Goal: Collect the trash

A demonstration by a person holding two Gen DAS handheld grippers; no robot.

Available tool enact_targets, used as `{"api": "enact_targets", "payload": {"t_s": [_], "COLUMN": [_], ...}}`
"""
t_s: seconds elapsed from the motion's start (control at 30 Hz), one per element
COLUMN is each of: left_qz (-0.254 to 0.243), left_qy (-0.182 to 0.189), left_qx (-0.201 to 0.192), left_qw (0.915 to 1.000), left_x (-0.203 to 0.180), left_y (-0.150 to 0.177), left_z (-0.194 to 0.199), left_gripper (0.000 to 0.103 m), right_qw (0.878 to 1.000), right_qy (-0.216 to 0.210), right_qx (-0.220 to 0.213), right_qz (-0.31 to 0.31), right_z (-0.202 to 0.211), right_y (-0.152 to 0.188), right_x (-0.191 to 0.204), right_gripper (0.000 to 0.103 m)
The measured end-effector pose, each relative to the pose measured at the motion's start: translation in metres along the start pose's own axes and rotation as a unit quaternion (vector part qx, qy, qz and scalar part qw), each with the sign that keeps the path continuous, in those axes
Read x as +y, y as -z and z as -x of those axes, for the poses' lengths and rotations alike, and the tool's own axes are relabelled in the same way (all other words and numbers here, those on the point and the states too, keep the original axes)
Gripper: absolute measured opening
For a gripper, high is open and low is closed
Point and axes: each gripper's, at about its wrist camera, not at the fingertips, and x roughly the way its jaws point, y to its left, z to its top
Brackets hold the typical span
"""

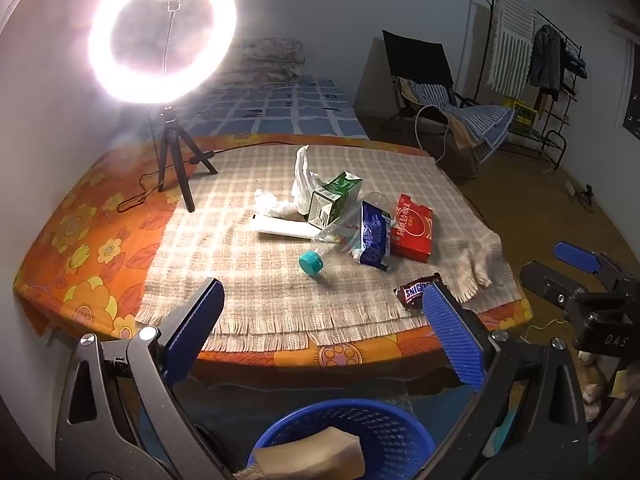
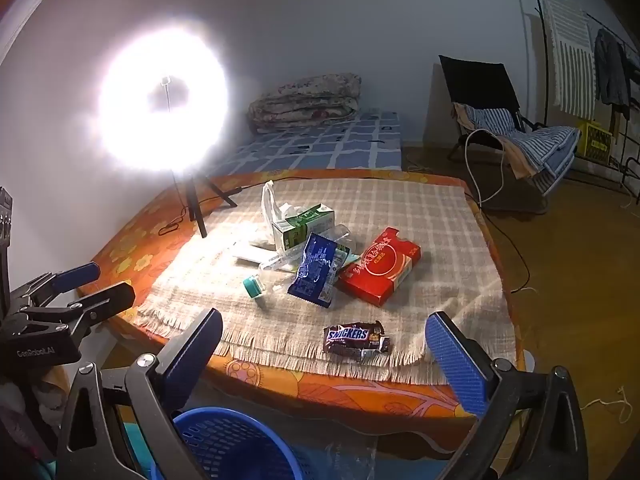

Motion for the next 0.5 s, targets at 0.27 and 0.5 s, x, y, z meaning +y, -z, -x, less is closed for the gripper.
{"api": "enact_targets", "payload": {"t_s": [0.27,0.5], "left_qz": [-0.006,-0.005], "left_qy": [-0.002,-0.001], "left_qx": [0.002,0.002], "left_qw": [1.0000,1.0000], "left_x": [-0.0039,-0.0038], "left_y": [-0.0017,0.0019], "left_z": [0.0003,-0.0060], "left_gripper": [0.101,0.101], "right_qw": [1.000,1.000], "right_qy": [0.006,0.001], "right_qx": [0.003,0.005], "right_qz": [0.004,0.005], "right_z": [-0.0033,-0.0042], "right_y": [0.0055,0.0046], "right_x": [0.0026,0.0012], "right_gripper": [0.102,0.102]}}
